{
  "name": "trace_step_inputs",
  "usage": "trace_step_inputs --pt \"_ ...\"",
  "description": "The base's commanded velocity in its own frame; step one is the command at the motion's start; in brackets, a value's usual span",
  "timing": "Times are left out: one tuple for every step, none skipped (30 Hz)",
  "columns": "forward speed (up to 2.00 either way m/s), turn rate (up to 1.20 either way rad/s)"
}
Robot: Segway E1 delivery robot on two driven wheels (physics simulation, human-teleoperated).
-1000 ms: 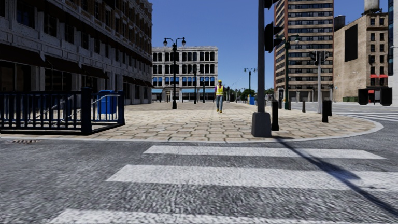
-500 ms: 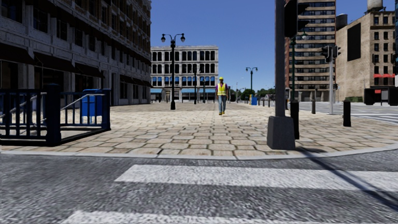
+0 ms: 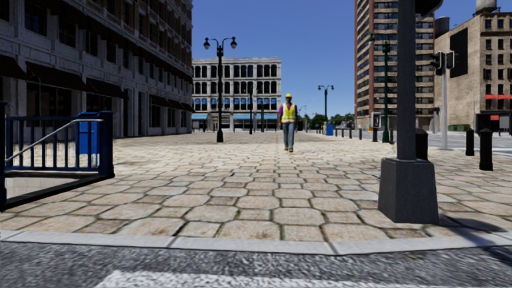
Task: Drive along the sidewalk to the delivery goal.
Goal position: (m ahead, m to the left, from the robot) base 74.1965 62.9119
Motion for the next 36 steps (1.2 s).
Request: trace_step_inputs --pt "2.0 0.0" --pt "2.0 0.0" --pt "2.0 0.0" --pt "2.0 0.0" --pt "2.0 0.0" --pt "2.0 0.0" --pt "2.0 0.0" --pt "2.0 0.0" --pt "2.0 0.0" --pt "2.0 0.05" --pt "2.0 0.09" --pt "2.0 0.09" --pt "1.98 0.14" --pt "1.88 0.18" --pt "1.66 0.19" --pt "1.53 0.2" --pt "1.45 0.21" --pt "1.43 0.25" --pt "1.42 0.26" --pt "1.42 0.27" --pt "1.42 0.27" --pt "1.41 0.27" --pt "1.41 0.27" --pt "1.41 0.32" --pt "1.41 0.32" --pt "1.41 0.34" --pt "1.41 0.35" --pt "1.41 0.35" --pt "1.41 0.37" --pt "1.41 0.37" --pt "1.41 0.39" --pt "1.41 0.39" --pt "1.41 0.39" --pt "1.41 0.39" --pt "1.41 0.39" --pt "1.41 0.39"
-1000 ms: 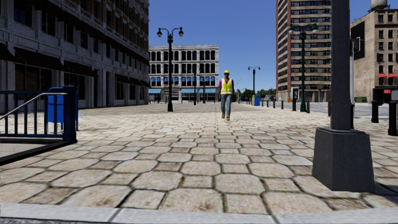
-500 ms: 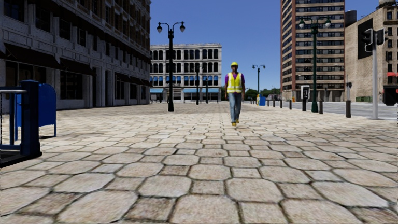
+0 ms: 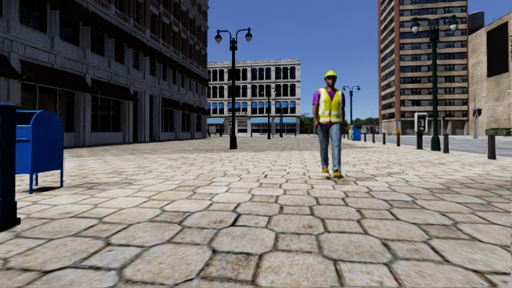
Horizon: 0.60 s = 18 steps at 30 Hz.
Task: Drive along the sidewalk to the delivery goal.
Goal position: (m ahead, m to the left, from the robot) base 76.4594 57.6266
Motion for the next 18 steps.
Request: trace_step_inputs --pt "1.41 0.39" --pt "1.41 0.42" --pt "1.41 0.42" --pt "1.41 0.46" --pt "1.41 0.47" --pt "1.41 0.47" --pt "1.41 0.47" --pt "1.41 0.47" --pt "1.41 0.47" --pt "1.41 0.47" --pt "1.41 0.47" --pt "1.41 0.47" --pt "1.41 0.47" --pt "1.41 0.47" --pt "1.41 0.47" --pt "1.41 0.47" --pt "1.41 0.47" --pt "1.47 0.47"
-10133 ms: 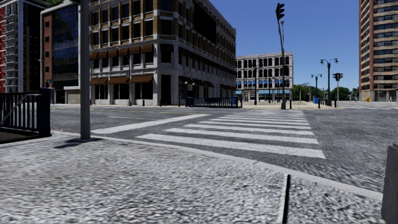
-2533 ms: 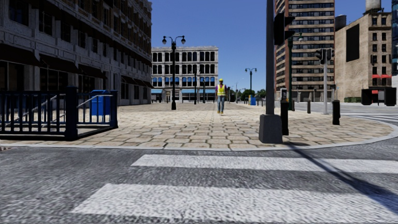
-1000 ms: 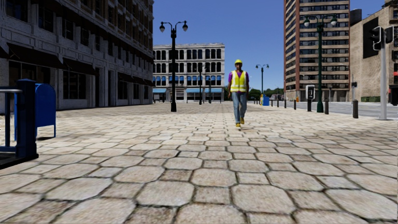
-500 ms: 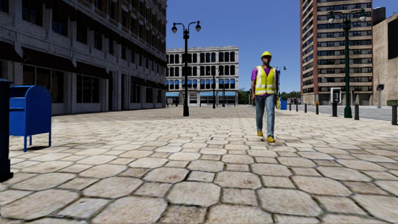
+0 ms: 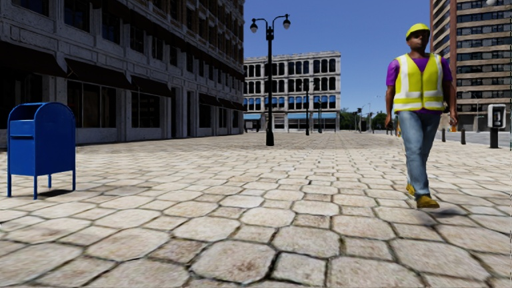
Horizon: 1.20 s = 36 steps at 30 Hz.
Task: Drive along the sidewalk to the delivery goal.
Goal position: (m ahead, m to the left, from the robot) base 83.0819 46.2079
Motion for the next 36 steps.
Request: trace_step_inputs --pt "2.0 0.47" --pt "2.0 0.47" --pt "2.0 0.47" --pt "2.0 0.47" --pt "2.0 0.42" --pt "2.0 0.37" --pt "2.0 0.31" --pt "2.0 0.31" --pt "2.0 0.23" --pt "2.0 0.2" --pt "2.0 0.2" --pt "2.0 0.19" --pt "2.0 0.19" --pt "2.0 0.19" --pt "2.0 0.19" --pt "2.0 0.25" --pt "2.0 0.32" --pt "2.0 0.32" --pt "2.0 0.42" --pt "2.0 0.47" --pt "2.0 0.48" --pt "2.0 0.48" --pt "2.0 0.48" --pt "2.0 0.49" --pt "2.0 0.49" --pt "2.0 0.49" --pt "2.0 0.49" --pt "2.0 0.51" --pt "2.0 0.53" --pt "2.0 0.54" --pt "2.0 0.54" --pt "2.0 0.54" --pt "2.0 0.54" --pt "2.0 0.56" --pt "2.0 0.58" --pt "2.0 0.58"
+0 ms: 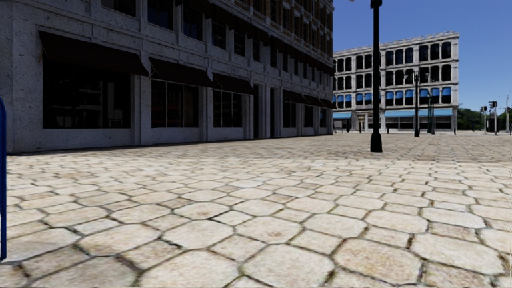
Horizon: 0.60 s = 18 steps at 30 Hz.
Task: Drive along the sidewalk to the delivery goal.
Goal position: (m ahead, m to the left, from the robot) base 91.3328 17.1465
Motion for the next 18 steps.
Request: trace_step_inputs --pt "2.0 0.64" --pt "2.0 0.65" --pt "2.0 0.67" --pt "2.0 0.67" --pt "2.0 0.68" --pt "2.0 0.68" --pt "2.0 0.68" --pt "2.0 0.68" --pt "2.0 0.68" --pt "2.0 0.68" --pt "2.0 0.68" --pt "2.0 0.68" --pt "2.0 0.68" --pt "2.0 0.68" --pt "2.0 0.68" --pt "2.0 0.68" --pt "2.0 0.68" --pt "2.0 0.68"
